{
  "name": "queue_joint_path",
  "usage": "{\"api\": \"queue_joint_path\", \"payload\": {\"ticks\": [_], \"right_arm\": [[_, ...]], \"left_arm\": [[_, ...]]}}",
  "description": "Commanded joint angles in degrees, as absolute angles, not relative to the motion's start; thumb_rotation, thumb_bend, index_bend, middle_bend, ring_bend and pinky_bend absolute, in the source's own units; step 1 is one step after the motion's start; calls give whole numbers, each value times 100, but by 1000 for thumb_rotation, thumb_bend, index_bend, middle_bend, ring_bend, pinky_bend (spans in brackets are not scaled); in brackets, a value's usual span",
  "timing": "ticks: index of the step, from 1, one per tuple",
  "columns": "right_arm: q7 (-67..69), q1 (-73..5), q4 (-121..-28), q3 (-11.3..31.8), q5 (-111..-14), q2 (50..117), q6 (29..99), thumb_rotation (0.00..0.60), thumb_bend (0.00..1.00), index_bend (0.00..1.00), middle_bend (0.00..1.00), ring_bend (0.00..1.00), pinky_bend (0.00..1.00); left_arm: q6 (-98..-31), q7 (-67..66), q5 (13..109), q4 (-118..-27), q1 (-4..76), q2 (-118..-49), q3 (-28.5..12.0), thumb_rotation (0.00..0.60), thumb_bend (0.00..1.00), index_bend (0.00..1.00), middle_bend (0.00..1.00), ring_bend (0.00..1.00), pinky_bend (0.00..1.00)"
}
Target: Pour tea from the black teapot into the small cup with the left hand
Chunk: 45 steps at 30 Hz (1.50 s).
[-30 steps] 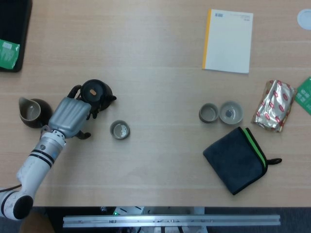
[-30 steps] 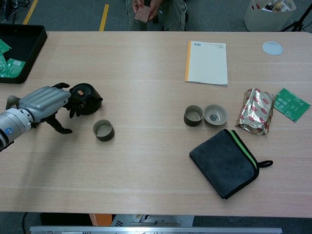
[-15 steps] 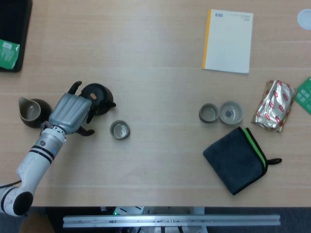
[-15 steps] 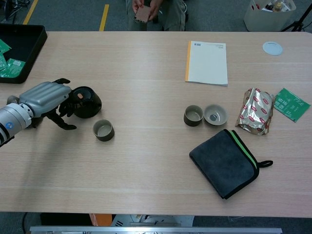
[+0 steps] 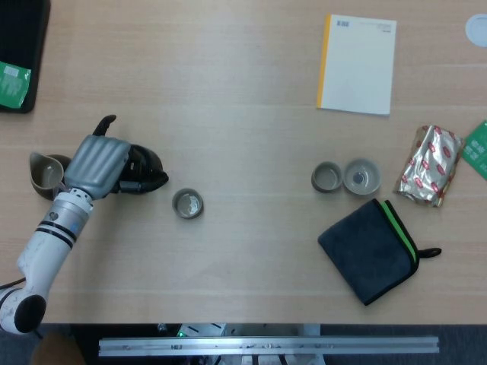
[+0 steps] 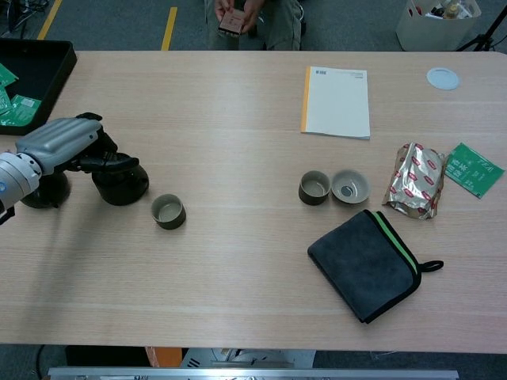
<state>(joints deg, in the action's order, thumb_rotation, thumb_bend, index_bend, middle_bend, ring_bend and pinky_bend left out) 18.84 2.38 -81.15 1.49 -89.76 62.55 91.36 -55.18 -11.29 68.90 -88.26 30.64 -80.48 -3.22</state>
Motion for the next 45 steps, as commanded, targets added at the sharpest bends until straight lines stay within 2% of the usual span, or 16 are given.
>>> {"api": "queue_joint_path", "payload": {"ticks": [1,8,11,15,18,23,28,38,45], "right_arm": [[1872,237,-8131,150,-8980,6251,9142,600,52,328,324,203,240],[1854,236,-8151,149,-9007,6244,9167,600,51,328,324,203,240],[1847,234,-8161,147,-9014,6241,9169,600,51,328,324,203,240],[1838,224,-8169,143,-9025,6245,9159,600,52,328,324,203,240],[1828,214,-8175,141,-9032,6252,9151,600,52,328,324,203,240],[1805,206,-8195,141,-9042,6251,9151,600,52,328,324,203,240],[1785,208,-8224,137,-9049,6242,9159,600,52,328,324,203,240],[1780,208,-8249,127,-9068,6235,9171,600,52,328,324,203,240],[1769,196,-8265,131,-9080,6232,9176,600,52,328,324,203,240]], "left_arm": [[-5550,-891,6883,-8874,3020,-7989,-393,103,97,832,861,680,56],[-5778,-579,6980,-8975,2921,-7891,-490,211,97,878,904,722,56],[-5931,-559,7024,-9031,2866,-7850,-520,236,96,901,923,738,56],[-6084,-573,7016,-9118,2798,-7798,-552,233,96,925,946,759,56],[-6201,-618,6946,-9190,2748,-7766,-603,204,96,933,953,766,56],[-6435,-695,6871,-9199,2672,-7830,-692,118,97,959,980,791,56],[-6619,-823,6851,-9180,2618,-7905,-734,108,96,982,1000,812,56],[-6729,-925,6820,-9198,2550,-7913,-754,228,96,995,1000,826,56],[-6789,-944,6782,-9153,2505,-7941,-782,235,186,995,1000,826,56]]}}
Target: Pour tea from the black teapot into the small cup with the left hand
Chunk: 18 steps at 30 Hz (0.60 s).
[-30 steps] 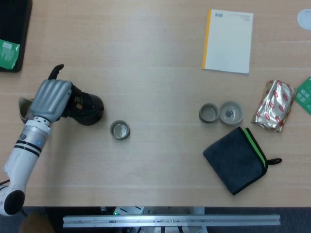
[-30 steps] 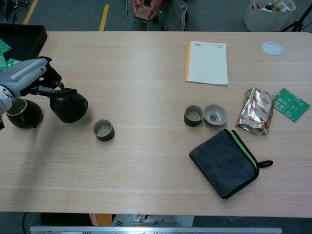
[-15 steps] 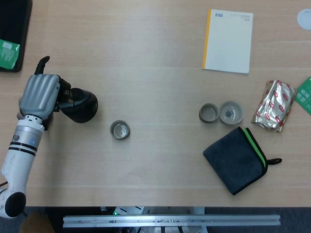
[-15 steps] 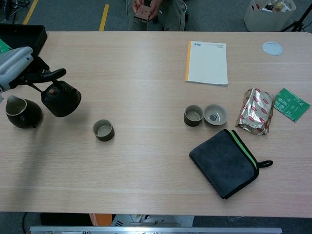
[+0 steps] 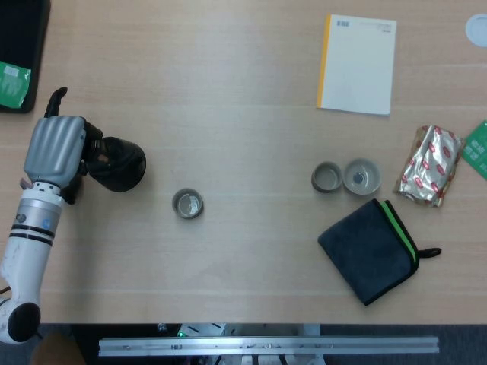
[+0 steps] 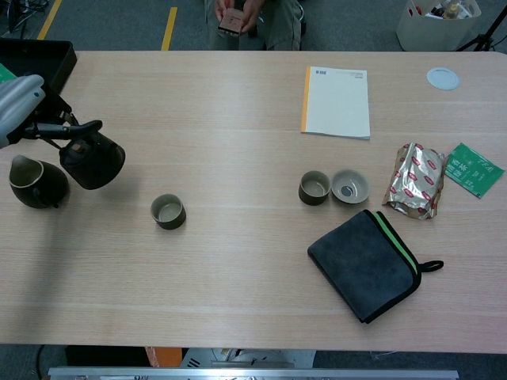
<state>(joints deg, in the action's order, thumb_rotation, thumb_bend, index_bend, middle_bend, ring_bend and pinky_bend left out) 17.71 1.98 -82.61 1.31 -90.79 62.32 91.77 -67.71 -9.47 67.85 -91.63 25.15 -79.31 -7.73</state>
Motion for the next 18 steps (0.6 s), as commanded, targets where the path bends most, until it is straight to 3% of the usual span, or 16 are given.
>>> {"api": "queue_joint_path", "payload": {"ticks": [1,5,18], "right_arm": [[1766,193,-8269,130,-9083,6233,9174,600,52,328,324,203,240],[1753,188,-8282,127,-9089,6231,9172,600,52,328,324,203,240],[1732,196,-8300,110,-9112,6237,9194,600,52,328,324,203,240]], "left_arm": [[-6791,-942,6779,-9149,2498,-7943,-782,239,205,995,1000,826,56],[-6832,-931,6794,-9136,2471,-7953,-791,256,271,994,1000,827,56],[-6990,-876,7003,-9287,2350,-7868,-733,367,313,982,1000,827,56]]}}
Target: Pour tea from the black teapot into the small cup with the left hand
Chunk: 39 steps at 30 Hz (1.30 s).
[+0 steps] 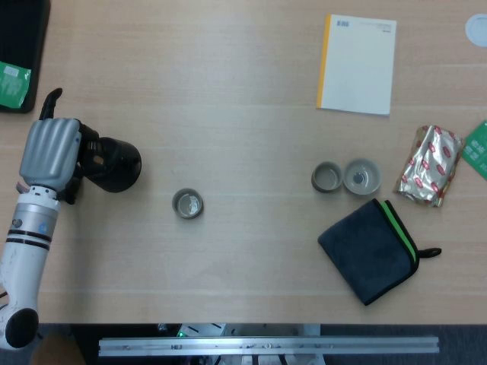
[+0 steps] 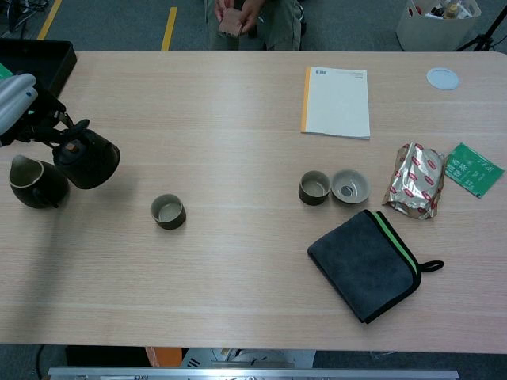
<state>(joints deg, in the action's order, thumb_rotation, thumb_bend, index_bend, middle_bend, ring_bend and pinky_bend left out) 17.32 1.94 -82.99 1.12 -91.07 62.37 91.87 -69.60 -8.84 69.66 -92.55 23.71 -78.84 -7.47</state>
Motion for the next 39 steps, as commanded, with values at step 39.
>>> {"api": "queue_joint_path", "payload": {"ticks": [39], "right_arm": [[1915,235,-8097,70,-9117,6310,9225,600,52,328,324,203,240]], "left_arm": [[-7444,-1494,7936,-10109,2078,-7771,-330,539,314,960,999,815,68]]}}
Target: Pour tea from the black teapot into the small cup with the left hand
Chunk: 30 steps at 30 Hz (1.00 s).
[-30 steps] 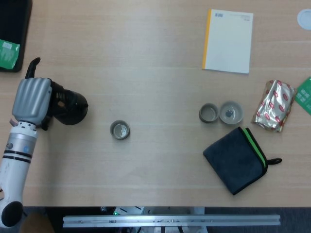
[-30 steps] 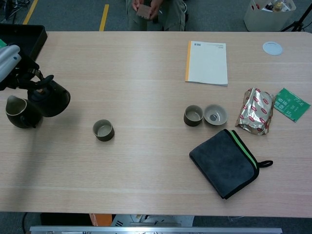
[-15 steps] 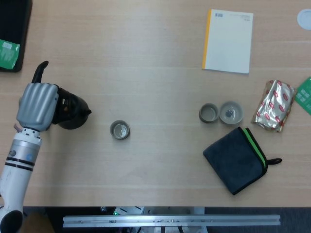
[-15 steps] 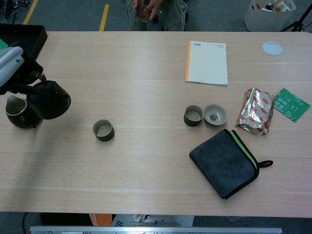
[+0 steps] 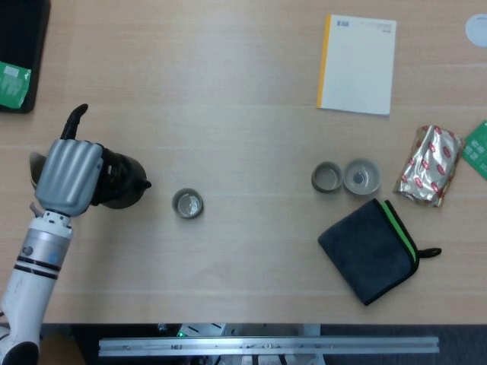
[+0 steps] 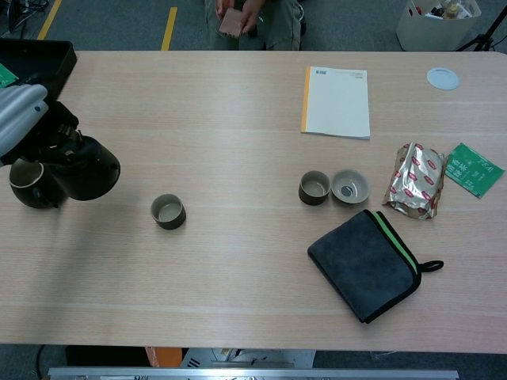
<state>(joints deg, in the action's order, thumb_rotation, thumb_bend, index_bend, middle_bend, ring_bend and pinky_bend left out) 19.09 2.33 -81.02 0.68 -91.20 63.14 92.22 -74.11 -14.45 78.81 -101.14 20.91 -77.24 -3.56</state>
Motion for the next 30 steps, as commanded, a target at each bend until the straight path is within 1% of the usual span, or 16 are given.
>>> {"api": "queue_joint_path", "payload": {"ticks": [1,16,30], "right_arm": [[1922,237,-8092,72,-9114,6306,9228,600,52,328,324,203,240],[1977,221,-8030,76,-9094,6302,9186,600,52,328,324,203,240],[1981,206,-7986,79,-9034,6325,9105,600,52,328,324,203,240]], "left_arm": [[-7465,-1531,7976,-10103,2072,-7807,-316,541,314,960,999,815,67],[-7532,-2002,8291,-9902,2055,-8296,-180,566,315,958,996,812,67],[-7400,-2152,8288,-9602,2109,-8749,-185,594,314,956,993,810,68]]}}
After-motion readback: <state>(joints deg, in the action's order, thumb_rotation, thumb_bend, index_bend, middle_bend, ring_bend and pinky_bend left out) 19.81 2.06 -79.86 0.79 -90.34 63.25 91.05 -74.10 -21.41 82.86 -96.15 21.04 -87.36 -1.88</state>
